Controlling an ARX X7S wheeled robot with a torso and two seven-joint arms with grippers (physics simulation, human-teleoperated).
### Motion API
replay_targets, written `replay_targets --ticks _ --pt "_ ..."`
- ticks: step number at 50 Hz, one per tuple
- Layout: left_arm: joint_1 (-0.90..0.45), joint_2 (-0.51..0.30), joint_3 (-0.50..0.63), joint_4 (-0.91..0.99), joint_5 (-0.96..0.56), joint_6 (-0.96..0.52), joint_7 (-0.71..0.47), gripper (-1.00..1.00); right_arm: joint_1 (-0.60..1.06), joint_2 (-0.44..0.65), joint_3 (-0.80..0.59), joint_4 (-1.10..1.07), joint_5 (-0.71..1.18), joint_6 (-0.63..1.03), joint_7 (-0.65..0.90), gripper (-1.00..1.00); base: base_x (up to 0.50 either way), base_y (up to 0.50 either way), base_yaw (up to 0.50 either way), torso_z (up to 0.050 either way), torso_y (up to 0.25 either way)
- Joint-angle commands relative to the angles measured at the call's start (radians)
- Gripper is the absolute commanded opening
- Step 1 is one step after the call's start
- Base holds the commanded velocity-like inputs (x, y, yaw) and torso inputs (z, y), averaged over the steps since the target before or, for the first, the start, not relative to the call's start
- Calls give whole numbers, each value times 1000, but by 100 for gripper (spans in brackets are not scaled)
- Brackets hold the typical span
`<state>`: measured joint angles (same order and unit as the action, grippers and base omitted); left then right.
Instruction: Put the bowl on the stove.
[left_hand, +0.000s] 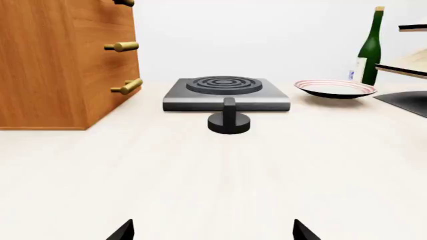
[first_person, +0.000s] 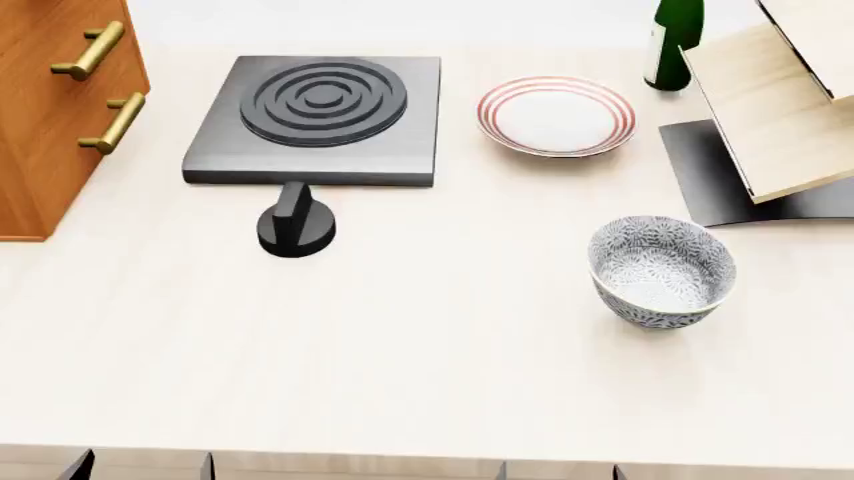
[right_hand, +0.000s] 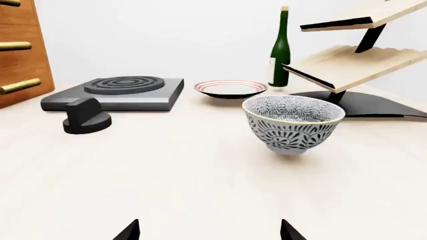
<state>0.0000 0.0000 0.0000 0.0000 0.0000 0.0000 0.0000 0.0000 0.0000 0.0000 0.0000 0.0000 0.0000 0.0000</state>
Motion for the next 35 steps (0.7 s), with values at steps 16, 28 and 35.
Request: replay_targets --ticks 16,28,35 --pt "-1 -55 62 -2 -57 15 -62 100 7 53 -64 5 57 13 67 100 0 0 0 0 0" --pt "-1 -37 44 4 -11 0 -61 100 9 39 -43 -6 51 33 46 100 0 0 0 0 0" --pt "2 -56 7 58 -44 -11 -119 100 30 65 -38 -107 98 174 61 100 0 0 0 0 0"
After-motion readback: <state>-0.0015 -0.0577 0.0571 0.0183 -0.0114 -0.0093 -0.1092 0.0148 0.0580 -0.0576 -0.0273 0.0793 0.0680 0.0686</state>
